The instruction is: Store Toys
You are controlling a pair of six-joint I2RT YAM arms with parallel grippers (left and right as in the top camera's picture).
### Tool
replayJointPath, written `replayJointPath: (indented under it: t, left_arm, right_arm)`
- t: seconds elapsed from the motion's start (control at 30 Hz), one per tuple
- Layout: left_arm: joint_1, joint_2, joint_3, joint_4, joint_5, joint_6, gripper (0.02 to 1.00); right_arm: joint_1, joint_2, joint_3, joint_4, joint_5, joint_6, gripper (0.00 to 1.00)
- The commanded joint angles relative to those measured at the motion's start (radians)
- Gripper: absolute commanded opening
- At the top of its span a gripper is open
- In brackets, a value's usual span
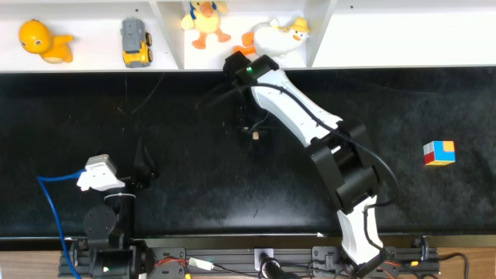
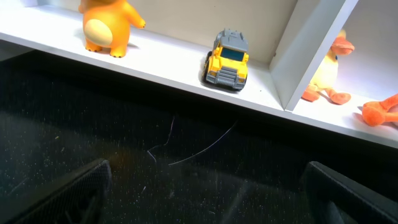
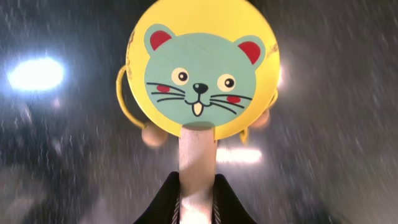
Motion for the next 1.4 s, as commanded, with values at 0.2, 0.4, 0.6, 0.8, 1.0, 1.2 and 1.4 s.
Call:
replayJointPath:
  t: [0.2,0.4,0.6,0.8,1.0,1.2,1.4]
  left_arm:
    - [-0.006,-0.012,-0.002,-0.002,0.01,0.023,0.998]
    - [-0.006,-0.012,-0.002,-0.002,0.01,0.023,0.998]
    - [-0.006,-0.012,-0.002,-0.002,0.01,0.023,0.998]
    - [-0.007,-0.012,-0.002,-0.002,0.01,0.023,0.998]
    - [-0.007,-0.012,-0.002,-0.002,0.01,0.023,0.998]
    - [-0.006,-0.012,-0.002,-0.002,0.01,0.023,0.998]
    - [-0.006,-0.012,-0.002,-0.002,0.01,0.023,0.998]
  right_arm:
    - [0.006,-0.346,0.061,-0.176,0.121,-0.016,0.045]
    - [-0.017,-0.537,-0.054,-0.28,0.236,-0.004,0.045]
    - [-0.184,-0.696,-0.33,-0.216,0.279,-0.029,0.042]
    - [-0.412,-0.775,-0.486,-0.077,0.268,-0.159,0.047]
    - [-0.595,-0.777,-0.521,0.136,0.186,-0.351,0.045]
    - [-0.694,-0.769,-0.521,0.352,0.041,-0.588,0.049]
    - [-0.705,-0.718,-0.521,0.501,-0.079,-0.755,0.047]
